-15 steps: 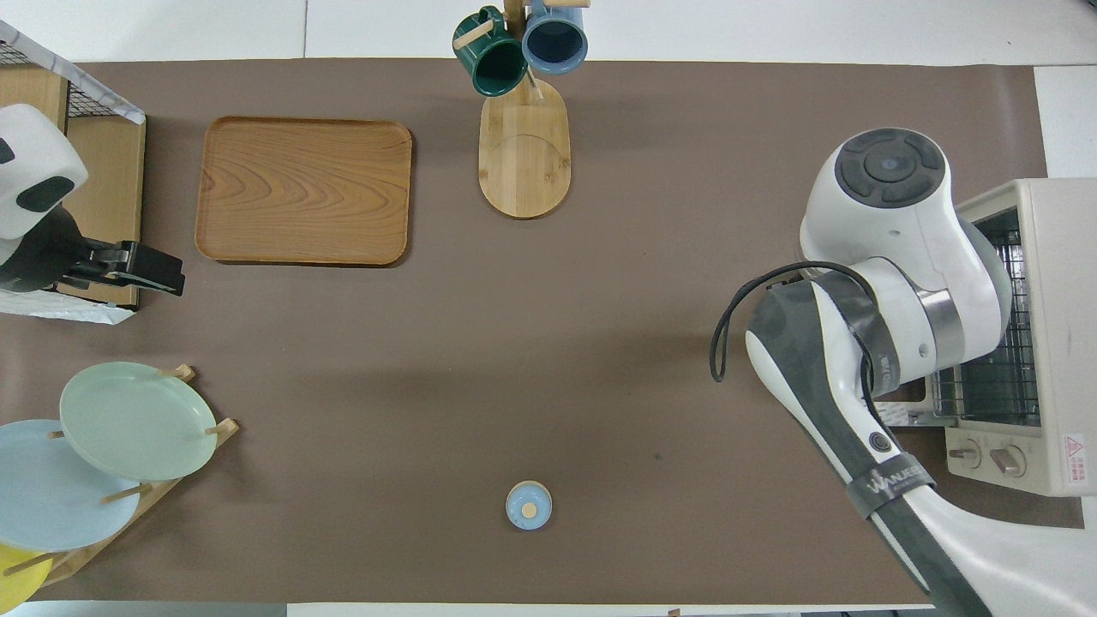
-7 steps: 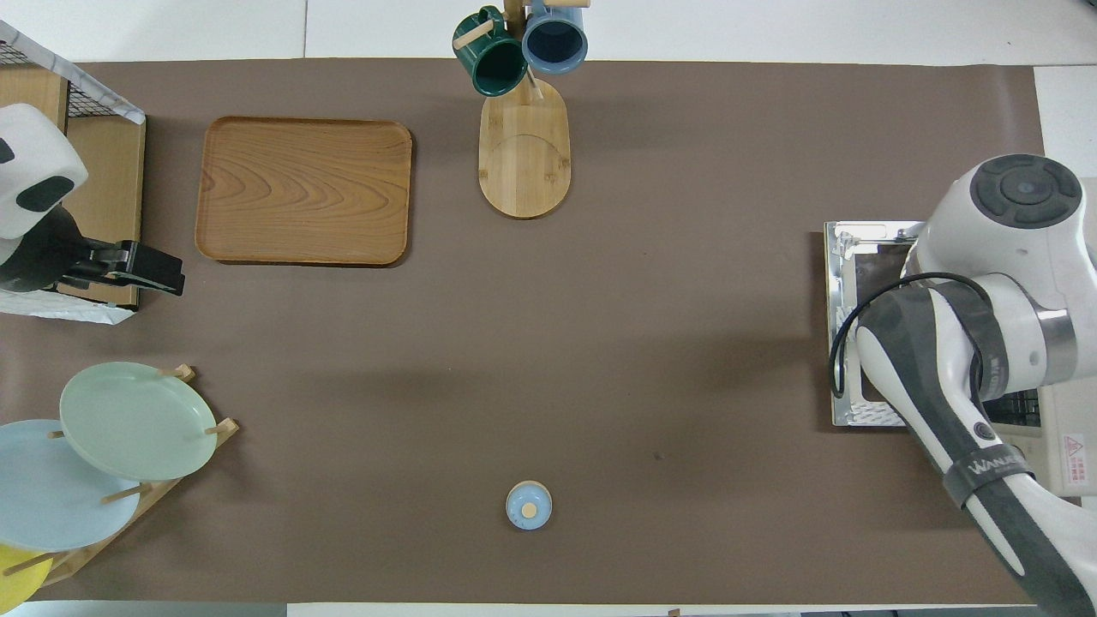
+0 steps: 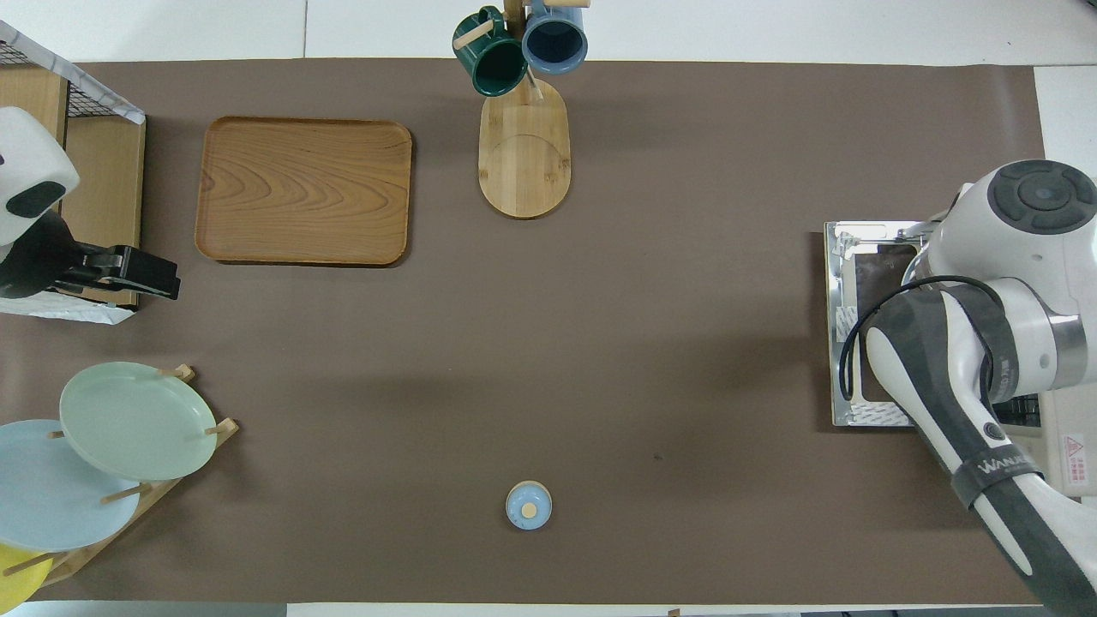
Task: Put eggplant into oven
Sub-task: 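Release the plate inside the oven and withdraw the right gripper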
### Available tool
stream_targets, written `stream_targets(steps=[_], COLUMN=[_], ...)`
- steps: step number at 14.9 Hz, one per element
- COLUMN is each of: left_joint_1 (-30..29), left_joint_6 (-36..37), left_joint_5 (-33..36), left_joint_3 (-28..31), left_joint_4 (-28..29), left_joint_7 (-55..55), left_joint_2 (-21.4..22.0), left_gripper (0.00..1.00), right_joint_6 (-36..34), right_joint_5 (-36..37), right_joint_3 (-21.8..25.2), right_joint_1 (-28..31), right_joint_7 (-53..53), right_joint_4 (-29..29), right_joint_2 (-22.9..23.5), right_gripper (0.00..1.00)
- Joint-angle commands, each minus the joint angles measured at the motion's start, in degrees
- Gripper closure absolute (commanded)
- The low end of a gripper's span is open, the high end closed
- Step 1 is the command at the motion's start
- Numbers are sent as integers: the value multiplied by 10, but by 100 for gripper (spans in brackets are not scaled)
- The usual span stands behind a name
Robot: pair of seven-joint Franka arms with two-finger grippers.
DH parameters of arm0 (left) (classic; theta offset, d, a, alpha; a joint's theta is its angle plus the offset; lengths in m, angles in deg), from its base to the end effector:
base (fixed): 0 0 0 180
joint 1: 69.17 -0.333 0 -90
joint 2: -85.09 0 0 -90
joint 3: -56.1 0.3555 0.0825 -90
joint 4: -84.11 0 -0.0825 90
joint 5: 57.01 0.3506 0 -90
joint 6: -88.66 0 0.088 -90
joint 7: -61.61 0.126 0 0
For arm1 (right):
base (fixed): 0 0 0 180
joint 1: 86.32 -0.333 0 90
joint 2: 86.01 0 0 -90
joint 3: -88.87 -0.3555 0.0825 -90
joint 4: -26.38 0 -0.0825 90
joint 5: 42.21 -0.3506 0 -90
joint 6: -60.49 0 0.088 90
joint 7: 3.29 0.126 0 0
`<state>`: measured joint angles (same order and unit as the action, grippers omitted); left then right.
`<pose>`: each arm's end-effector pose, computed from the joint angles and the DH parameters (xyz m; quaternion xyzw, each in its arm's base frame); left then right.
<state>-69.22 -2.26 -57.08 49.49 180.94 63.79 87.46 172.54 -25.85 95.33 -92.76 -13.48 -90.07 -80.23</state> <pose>0.5003 -0.0590 0.6153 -0.9966 0.0760 0.0309 0.0030 0.5246 -0.0224 0.4251 0.9756 0.1517 -0.0993 0.1239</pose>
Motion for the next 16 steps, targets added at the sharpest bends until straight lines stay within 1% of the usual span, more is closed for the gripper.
stream_targets(steps=[1, 2, 3, 4, 5, 7, 8, 10, 13, 16], left_joint_1=[0, 0, -1, -3, -4, -4, -4, -4, -5, -4], left_joint_6=[-1, -4, -6, -6, -6, -6, -7, -17, -9, -11], left_joint_5=[-5, -8, -20, -20, -20, -21, -20, -19, -19, -19], left_joint_3=[3, 4, 5, 6, 6, 6, 6, 6, 6, 6], left_joint_4=[21, 17, 17, 18, 18, 19, 19, 18, 19, 19], left_joint_7=[-2, -3, -4, -3, -3, -3, -2, -2, -2, -2], left_joint_2=[22, 19, 19, 19, 20, 20, 20, 19, 20, 20], left_gripper=[0, 0, 0, 0, 0, 0, 0, 0, 0, 0], right_joint_6=[-13, -5, 13, 44, 82, 153, 165, 168, 172, 156], right_joint_5=[-32, -36, -44, -53, -55, -55, -55, -56, -56, -41], right_joint_3=[-9, -10, -10, -10, -10, -10, -10, -10, -9, -8], right_joint_1=[-23, -31, -44, -60, -66, -66, -66, -60, -58, -59], right_joint_7=[-3, 4, 30, 57, 82, 125, 130, 132, 137, 130], right_joint_4=[32, 35, 30, 18, -8, -46, -52, -59, -74, -74], right_joint_2=[-2, -1, 2, 2, 8, 34, 45, 51, 54, 54], right_gripper=[44, 52, 64, 82, 100, 100, 100, 100, 100, 100])
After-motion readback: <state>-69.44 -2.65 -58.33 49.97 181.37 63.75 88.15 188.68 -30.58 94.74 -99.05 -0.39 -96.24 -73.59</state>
